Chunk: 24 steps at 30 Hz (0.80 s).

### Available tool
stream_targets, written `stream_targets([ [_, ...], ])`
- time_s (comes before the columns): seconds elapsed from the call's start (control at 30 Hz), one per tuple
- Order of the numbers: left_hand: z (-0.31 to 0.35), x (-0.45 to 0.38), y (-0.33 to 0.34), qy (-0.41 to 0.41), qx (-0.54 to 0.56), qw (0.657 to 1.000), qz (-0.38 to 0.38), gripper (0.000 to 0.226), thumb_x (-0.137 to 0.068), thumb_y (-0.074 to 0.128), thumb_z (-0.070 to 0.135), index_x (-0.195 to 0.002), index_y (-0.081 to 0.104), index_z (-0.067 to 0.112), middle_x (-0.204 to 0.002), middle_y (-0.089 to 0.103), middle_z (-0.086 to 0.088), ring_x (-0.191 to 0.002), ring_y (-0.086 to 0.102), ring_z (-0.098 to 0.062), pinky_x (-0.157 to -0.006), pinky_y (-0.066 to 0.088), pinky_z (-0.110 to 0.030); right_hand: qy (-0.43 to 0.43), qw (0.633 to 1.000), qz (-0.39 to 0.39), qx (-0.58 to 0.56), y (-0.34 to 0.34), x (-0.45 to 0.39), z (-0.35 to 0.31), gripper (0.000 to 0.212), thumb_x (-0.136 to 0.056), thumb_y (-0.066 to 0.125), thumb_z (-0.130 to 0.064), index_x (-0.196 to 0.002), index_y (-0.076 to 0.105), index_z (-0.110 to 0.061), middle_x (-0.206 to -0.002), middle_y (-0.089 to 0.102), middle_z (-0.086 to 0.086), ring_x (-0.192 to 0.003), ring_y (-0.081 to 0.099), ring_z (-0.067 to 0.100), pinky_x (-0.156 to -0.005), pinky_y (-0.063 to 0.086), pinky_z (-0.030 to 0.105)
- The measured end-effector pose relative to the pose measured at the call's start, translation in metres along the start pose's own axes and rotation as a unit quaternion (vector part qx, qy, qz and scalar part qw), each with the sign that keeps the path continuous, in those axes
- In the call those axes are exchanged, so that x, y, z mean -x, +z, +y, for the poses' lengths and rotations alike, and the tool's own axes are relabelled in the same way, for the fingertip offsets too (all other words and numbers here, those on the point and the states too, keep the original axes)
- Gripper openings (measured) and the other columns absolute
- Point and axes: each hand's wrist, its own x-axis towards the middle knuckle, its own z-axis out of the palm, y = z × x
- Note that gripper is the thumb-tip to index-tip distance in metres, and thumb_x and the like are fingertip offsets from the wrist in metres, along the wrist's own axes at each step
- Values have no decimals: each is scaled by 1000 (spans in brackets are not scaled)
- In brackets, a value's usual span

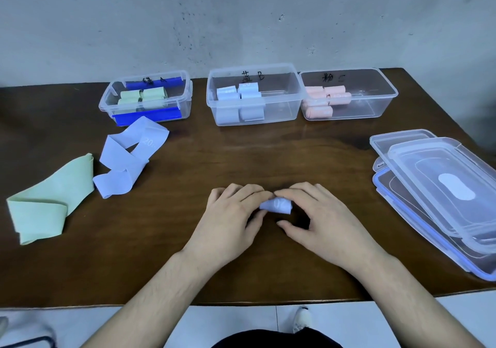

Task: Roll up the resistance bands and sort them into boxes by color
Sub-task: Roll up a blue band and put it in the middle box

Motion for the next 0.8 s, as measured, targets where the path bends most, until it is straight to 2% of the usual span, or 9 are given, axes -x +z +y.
stream_targets([
  [0.1, -1, -4, 2, -8, 7, 1000, -19, 37, -100, 38, 39, -133, 55, 35, -128, 53, 22, -111, 48, -5, -90, 34, -28, 6, 1000, 6, -3, -1, -5, 0, 43, -92, 65, -40, -134, 53, -36, -126, 53, -22, -112, 47, 1, -94, 37, 14],
  [0.27, 0, -12, 2, -30, 49, 998, -30, 37, -101, 48, 33, -138, 51, 37, -129, 47, 25, -110, 43, -1, -88, 30, -23, 21, 999, 22, -12, -2, -16, 2, 29, -89, 66, -31, -118, 60, -31, -110, 60, -19, -100, 49, 3, -89, 46, 22],
  [0.37, 8, -18, -2, -77, 122, 989, 26, 29, -96, 60, 27, -124, 59, 33, -117, 51, 20, -97, 50, -3, -83, 41, -20, 40, 999, 21, -25, -9, -22, 1, 24, -87, 66, -32, -108, 55, -32, -103, 57, -17, -96, 50, 5, -83, 46, 23],
  [0.47, 21, -25, -9, -188, 275, 942, 50, 11, -94, 63, 22, -101, 59, 30, -94, 60, 11, -81, 56, -7, -70, 48, -18, 71, 996, 31, -45, -17, -27, 2, 31, -84, 69, -33, -103, 44, -34, -100, 54, -15, -90, 54, 7, -72, 46, 19],
  [0.53, 32, -33, -13, -258, 362, 895, 25, 5, -95, 61, 25, -99, 59, 28, -91, 64, 7, -81, 59, -7, -67, 47, -15, 94, 992, 42, -68, -22, -31, 5, 42, -83, 73, -34, -105, 36, -38, -99, 52, -17, -87, 55, 6, -66, 44, 14],
  [0.6, 40, -41, -15, -297, 417, 859, -3, 6, -97, 59, 29, -103, 61, 29, -96, 66, 10, -86, 62, -4, -72, 51, -16, 98, 990, 52, -84, -27, -35, 6, 51, -83, 75, -35, -110, 32, -43, -97, 46, -21, -86, 53, 5, -65, 39, 10],
  [0.67, 46, -49, -14, -311, 470, 826, -12, 12, -97, 58, 30, -109, 63, 30, -100, 69, 10, -91, 65, -5, -81, 55, -23, 76, 990, 69, -93, -30, -37, 7, 49, -83, 74, -38, -117, 38, -41, -100, 47, -22, -90, 52, 4, -69, 38, 9],
  [0.73, 50, -57, -13, -321, 522, 790, -1, 16, -97, 60, 28, -111, 65, 27, -102, 72, 5, -97, 67, -12, -88, 57, -31, 52, 989, 84, -113, -29, -40, 9, 46, -84, 72, -41, -120, 44, -40, -106, 55, -17, -95, 54, 5, -75, 43, 15],
  [0.8, 52, -65, -13, -325, 549, 770, 14, 17, -96, 61, 26, -112, 66, 24, -104, 73, 2, -100, 68, -16, -92, 56, -36, 49, 986, 83, -139, -30, -43, 15, 42, -83, 69, -45, -119, 49, -39, -106, 58, -15, -97, 56, 6, -79, 47, 18],
])
